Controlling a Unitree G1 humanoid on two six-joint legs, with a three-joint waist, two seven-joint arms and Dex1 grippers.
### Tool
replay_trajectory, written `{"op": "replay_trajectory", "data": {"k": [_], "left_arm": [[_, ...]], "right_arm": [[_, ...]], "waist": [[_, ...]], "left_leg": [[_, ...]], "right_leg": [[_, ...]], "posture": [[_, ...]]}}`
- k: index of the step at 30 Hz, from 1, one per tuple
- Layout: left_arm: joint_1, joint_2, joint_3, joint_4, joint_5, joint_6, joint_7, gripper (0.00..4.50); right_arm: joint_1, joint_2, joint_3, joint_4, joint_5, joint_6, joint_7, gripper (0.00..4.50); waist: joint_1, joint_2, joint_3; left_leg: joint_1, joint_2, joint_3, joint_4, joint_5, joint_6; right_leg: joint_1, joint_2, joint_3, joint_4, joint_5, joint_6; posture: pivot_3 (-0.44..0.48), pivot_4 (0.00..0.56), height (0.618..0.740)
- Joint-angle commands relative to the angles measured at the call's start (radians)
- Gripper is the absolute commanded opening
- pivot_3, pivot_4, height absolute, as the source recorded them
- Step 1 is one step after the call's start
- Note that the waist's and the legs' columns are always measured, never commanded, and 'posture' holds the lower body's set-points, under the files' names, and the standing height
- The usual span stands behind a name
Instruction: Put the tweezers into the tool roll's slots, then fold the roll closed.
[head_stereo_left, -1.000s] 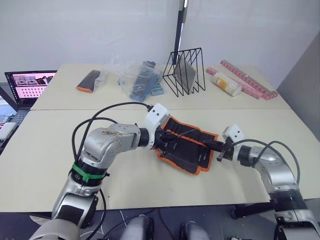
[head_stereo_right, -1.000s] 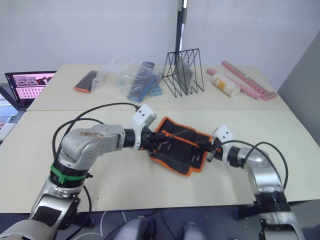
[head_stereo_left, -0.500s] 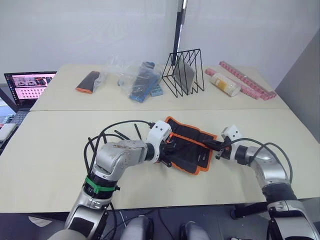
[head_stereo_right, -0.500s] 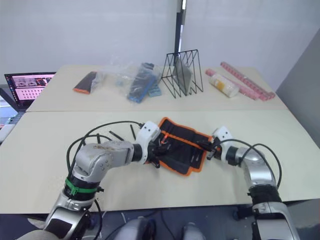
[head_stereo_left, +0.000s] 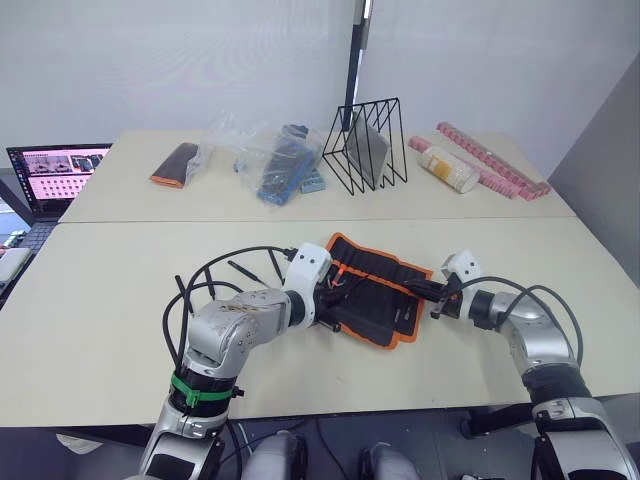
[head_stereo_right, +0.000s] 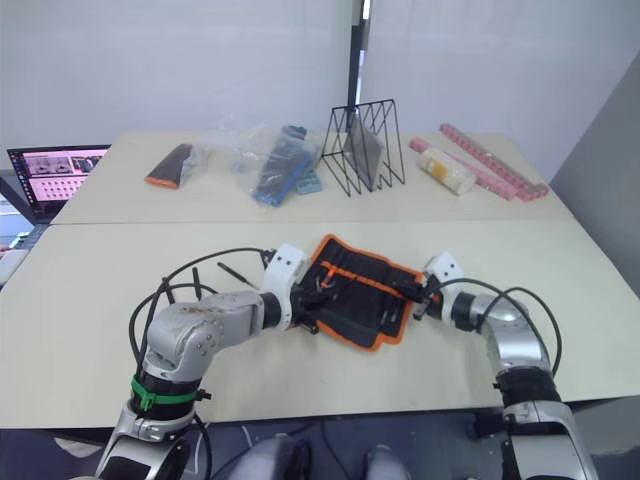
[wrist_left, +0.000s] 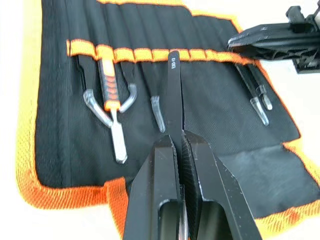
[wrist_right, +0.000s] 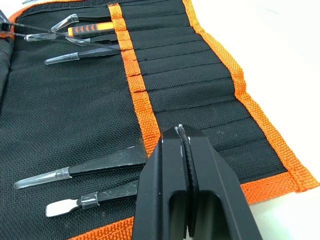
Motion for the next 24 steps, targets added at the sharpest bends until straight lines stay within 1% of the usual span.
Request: {"op": "replay_trajectory", "data": {"k": [1, 10, 24], "left_arm": [[-0.006, -0.005, -0.018, -0.018, 0.029, -0.017, 0.017, 0.00], [-0.006, -0.007, -0.041, -0.017, 0.048, 0.000, 0.009, 0.00], [-0.004, 0.024, -0.059, -0.049, 0.057, 0.023, -0.002, 0.00]], "right_arm": [[0.002, 0.005, 0.014, 0.020, -0.020, -0.005, 0.005, 0.03], [-0.004, 0.007, 0.017, 0.028, -0.022, -0.011, 0.009, 0.03], [-0.004, 0.009, 0.024, 0.034, -0.027, -0.017, 0.009, 0.03]], "waist": [[-0.001, 0.000, 0.000], [-0.003, 0.000, 0.000], [-0.004, 0.000, 0.000]], "left_leg": [[0.000, 0.000, 0.000, 0.000, 0.000, 0.000], [0.000, 0.000, 0.000, 0.000, 0.000, 0.000], [0.000, 0.000, 0.000, 0.000, 0.000, 0.000]], "right_leg": [[0.000, 0.000, 0.000, 0.000, 0.000, 0.000], [0.000, 0.000, 0.000, 0.000, 0.000, 0.000], [0.000, 0.000, 0.000, 0.000, 0.000, 0.000]], "posture": [[0.000, 0.150, 0.704], [0.000, 0.150, 0.704], [0.000, 0.150, 0.704]]}}
